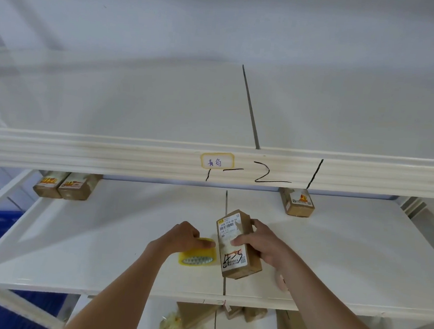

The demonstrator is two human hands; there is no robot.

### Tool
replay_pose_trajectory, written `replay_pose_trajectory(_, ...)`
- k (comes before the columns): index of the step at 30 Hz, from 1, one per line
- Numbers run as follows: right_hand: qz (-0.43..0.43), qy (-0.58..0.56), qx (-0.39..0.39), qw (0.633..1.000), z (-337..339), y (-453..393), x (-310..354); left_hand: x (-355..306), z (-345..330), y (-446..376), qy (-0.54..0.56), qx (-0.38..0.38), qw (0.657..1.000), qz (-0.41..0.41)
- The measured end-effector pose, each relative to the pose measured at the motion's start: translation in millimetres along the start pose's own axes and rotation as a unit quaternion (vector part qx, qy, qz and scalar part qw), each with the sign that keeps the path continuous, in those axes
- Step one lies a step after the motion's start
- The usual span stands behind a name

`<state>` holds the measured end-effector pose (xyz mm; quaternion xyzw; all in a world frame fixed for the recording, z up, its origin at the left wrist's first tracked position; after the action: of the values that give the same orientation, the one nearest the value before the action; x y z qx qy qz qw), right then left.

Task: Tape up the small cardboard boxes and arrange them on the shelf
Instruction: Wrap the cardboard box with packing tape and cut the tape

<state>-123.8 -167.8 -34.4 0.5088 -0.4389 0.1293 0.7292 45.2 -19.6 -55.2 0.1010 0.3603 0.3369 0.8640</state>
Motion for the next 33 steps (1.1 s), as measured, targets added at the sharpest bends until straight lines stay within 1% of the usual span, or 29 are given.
replay_pose_trajectory(3, -0.003, -0.027, 0.019, 0.999, 3.3, 2.9, 1.4, -2.0, -3.3, 2.3, 0.076, 0.023, 0.997, -0.027)
replay_pose_trajectory(6, -0.001, -0.027, 0.023, 0.999, 6.4, 5.2, 3.8, -3.0, -4.3, 2.0, 0.088, 0.048, 0.994, -0.048)
replay_pose_trajectory(9, 0.001, -0.034, 0.025, 0.999, 5.7, 3.7, 6.3, -1.7, -1.5, -1.8, 0.073, 0.046, 0.995, -0.04)
replay_pose_trajectory(13, 0.002, -0.032, 0.023, 0.999, 2.3, 1.2, 6.7, 1.5, 2.1, -6.3, 0.007, 0.029, 0.999, -0.014)
replay_pose_trajectory(18, 0.006, -0.039, 0.033, 0.999, -4.0, 1.9, 6.4, 3.5, 3.2, -9.9, -0.046, 0.024, 0.999, 0.011)
replay_pose_trajectory(22, 0.014, -0.058, 0.046, 0.997, -7.5, 3.4, 8.2, 6.6, 1.9, -5.9, -0.043, 0.008, 0.999, 0.019)
replay_pose_trajectory(28, 0.015, -0.109, 0.08, 0.991, -7.7, 2.0, 5.4, -4.2, 8.8, -4.8, -0.03, -0.028, 0.999, -0.012)
replay_pose_trajectory(33, 0.015, -0.164, 0.101, 0.981, -12.3, 4.5, 2.8, -13.3, 5.8, -9.0, -0.006, -0.016, 1.0, -0.01)
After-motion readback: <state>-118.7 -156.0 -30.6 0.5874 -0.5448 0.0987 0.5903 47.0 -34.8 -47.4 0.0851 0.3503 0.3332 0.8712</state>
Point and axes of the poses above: each hand's wrist, its own y-axis away from the middle knuckle, its own z-axis out of the back of the hand, x = y × z, the point moved 10 cm from there along -y, towards the middle knuckle, and after that the axes turned 6 degrees about -z, right-handed, at the moved point
